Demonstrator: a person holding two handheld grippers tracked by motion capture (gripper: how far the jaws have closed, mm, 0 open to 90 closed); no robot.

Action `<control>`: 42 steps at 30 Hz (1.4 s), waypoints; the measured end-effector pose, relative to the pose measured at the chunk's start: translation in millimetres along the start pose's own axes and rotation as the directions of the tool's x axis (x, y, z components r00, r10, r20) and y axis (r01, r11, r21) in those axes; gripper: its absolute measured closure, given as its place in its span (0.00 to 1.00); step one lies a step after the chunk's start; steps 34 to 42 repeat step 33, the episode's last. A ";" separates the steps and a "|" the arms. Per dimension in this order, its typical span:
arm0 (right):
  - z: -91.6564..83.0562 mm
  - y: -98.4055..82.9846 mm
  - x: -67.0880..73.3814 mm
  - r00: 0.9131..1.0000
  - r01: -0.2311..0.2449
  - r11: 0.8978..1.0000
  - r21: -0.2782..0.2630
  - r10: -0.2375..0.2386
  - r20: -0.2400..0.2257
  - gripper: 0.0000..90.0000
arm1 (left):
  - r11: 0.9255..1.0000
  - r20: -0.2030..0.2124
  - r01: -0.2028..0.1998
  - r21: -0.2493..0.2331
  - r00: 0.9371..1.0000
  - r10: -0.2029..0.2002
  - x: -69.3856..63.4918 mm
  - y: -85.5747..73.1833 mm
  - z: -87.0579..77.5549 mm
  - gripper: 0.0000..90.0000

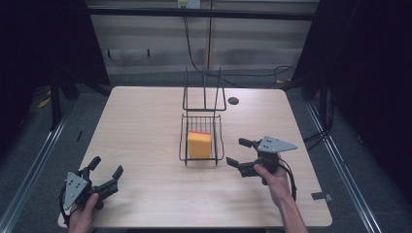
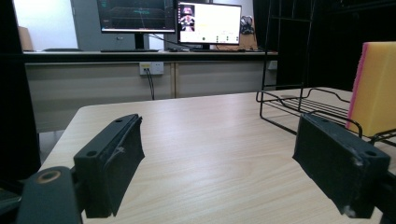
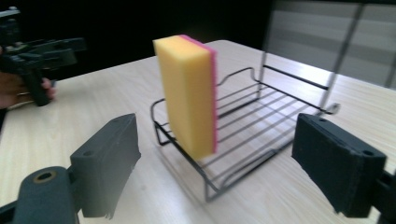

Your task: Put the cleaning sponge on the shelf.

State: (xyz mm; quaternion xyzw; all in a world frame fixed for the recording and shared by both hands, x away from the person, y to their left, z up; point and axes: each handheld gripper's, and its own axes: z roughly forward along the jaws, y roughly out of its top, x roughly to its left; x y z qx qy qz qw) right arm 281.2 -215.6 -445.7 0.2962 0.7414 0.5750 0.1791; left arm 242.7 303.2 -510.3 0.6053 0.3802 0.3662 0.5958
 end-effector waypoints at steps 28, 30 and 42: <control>-53.9 -70.3 9.6 0.955 0.008 0.999 -0.038 0.003 0.295 0.15 | 1.000 -0.002 0.002 -0.001 1.000 -0.002 -0.5 -0.2 -0.4 0.17; -54.1 -78.8 9.7 0.947 -0.009 0.998 -0.059 0.028 0.321 0.16 | 1.000 -0.003 -0.001 0.001 1.000 0.001 -0.2 -0.1 -0.4 0.17; -55.1 -79.6 10.6 0.944 -0.012 0.996 -0.092 0.042 0.327 0.15 | 1.000 -0.003 0.002 -0.002 1.000 -0.002 -0.5 -0.2 -0.4 0.17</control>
